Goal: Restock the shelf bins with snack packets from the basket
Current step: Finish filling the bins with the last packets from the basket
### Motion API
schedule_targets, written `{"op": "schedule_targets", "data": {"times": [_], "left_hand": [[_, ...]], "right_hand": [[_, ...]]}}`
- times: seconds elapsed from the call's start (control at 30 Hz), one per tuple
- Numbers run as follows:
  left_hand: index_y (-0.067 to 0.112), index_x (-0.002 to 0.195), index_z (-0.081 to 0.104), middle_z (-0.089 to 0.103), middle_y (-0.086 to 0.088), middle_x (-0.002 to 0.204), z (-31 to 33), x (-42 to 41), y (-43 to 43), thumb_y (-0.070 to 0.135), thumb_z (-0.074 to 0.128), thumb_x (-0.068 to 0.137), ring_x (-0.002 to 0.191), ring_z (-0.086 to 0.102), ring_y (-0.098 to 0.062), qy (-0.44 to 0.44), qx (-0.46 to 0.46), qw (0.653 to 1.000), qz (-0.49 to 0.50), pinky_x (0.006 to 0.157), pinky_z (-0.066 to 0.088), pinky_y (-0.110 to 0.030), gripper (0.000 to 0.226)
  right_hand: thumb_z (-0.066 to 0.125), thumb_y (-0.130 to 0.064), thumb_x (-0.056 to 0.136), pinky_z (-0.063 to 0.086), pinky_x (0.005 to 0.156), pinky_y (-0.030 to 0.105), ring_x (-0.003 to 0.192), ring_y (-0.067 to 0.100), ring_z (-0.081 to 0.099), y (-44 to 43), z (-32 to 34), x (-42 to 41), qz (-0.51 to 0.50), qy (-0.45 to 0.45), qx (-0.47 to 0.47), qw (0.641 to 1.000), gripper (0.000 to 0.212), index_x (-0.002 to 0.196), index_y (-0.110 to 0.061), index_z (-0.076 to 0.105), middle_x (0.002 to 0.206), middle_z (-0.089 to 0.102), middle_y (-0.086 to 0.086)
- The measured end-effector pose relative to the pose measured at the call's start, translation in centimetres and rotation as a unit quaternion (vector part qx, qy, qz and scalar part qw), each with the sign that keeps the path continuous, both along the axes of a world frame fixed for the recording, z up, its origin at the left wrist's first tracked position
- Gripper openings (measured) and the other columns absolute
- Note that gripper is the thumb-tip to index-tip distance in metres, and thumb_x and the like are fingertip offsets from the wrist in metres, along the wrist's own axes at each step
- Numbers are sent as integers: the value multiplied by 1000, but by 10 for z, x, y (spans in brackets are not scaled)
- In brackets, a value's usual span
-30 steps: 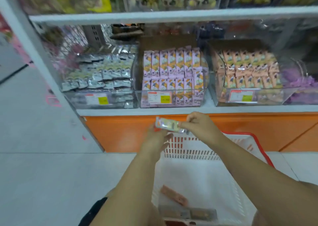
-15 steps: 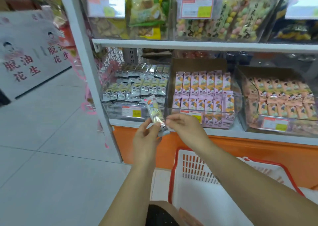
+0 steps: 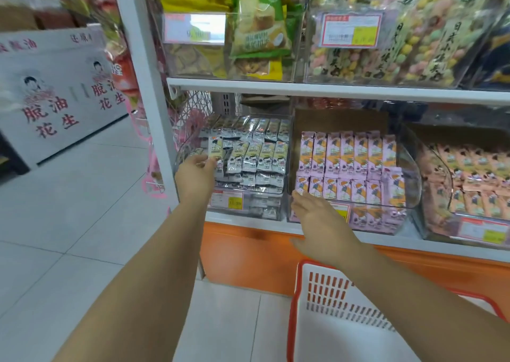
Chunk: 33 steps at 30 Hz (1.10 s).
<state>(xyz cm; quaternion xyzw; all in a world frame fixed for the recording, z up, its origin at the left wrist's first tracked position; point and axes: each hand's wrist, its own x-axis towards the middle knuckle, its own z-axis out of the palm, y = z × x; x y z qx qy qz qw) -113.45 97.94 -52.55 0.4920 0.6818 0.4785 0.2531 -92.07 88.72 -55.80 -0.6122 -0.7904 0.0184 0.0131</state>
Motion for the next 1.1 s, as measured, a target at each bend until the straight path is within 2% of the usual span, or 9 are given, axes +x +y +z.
{"op": "schedule_targets", "data": {"times": [0.1, 0.27, 0.53, 0.67, 0.73, 0.8, 0.87, 0.93, 1.1], "left_hand": [[9, 122, 59, 66, -7, 117, 1, 2, 15, 28, 53, 96, 86, 59, -22, 47, 1, 999, -7, 75, 48, -32, 33], [7, 114, 61, 68, -11, 104, 1, 7, 27, 25, 49, 98, 81, 57, -24, 173, 3, 984, -39, 67, 42, -31, 27], [15, 127, 57, 67, -9, 112, -4, 2, 30, 30, 43, 100, 84, 58, -24, 221, -24, 973, -60, 80, 50, -37, 34], [15, 129, 55, 54, -6, 130, -15, 17, -6, 20, 46, 97, 117, 50, -25, 167, 115, 979, -4, 97, 41, -39, 33], [16, 122, 58, 55, 2, 121, -27, 37, -38, 13, 46, 96, 107, 50, -15, 111, 194, 974, -25, 90, 41, -32, 29], [19, 113, 63, 60, 7, 107, -50, 58, -65, 11, 48, 92, 90, 54, -11, 96, 207, 970, -82, 81, 45, -31, 27], [21, 106, 66, 67, 5, 98, -81, 79, -83, 14, 50, 89, 84, 61, -16, 118, 142, 969, -163, 76, 49, -31, 25], [22, 108, 66, 69, -1, 103, -115, 95, -91, 16, 51, 90, 90, 64, -22, 172, 16, 951, -255, 79, 50, -32, 24], [25, 143, 39, 48, -8, 138, -169, 97, -91, 25, 49, 95, 120, 52, -26, 362, -189, 810, -421, 99, 43, -35, 49]], "right_hand": [[56, -40, 89, 3, 120, 35, 147, 18, 4, -2, -2, -1, 1, 9, 13, 1000, 72, 148, -12, 28, 160, 2, 1], [57, -36, 88, -1, 119, 36, 147, 19, 3, -3, -5, -3, -1, 2, 25, 1000, 67, 146, -13, 33, 160, 2, 1], [57, -38, 88, 0, 120, 37, 147, 19, 2, -1, -4, -1, 3, 2, 18, 1000, 68, 147, -14, 32, 160, 1, 2], [54, -37, 91, -2, 119, 32, 147, 16, 4, -1, -3, 7, 27, 52, 32, 998, 65, 148, -18, 29, 160, 5, 0], [52, -30, 92, -5, 116, 27, 146, 15, 10, -6, -10, 12, 58, 87, 71, 992, 55, 145, -20, 38, 158, 15, -1], [56, -22, 86, 12, 115, 29, 137, 19, 37, -18, -26, 16, 72, 119, 97, 985, 43, 128, -18, 59, 146, 44, 1], [59, -20, 79, 38, 105, 32, 112, 21, 60, -33, -52, 26, 56, 169, 94, 980, 32, 109, -18, 70, 119, 66, 1], [58, -15, 85, 49, 93, 31, 96, 19, 65, -49, -77, 40, -4, 228, 11, 974, 22, 102, -16, 72, 104, 71, -1], [57, -16, 93, 44, 97, 26, 111, 19, 59, -80, -150, 95, -186, 280, -239, 911, 29, 121, -10, 63, 124, 62, 4]]}}
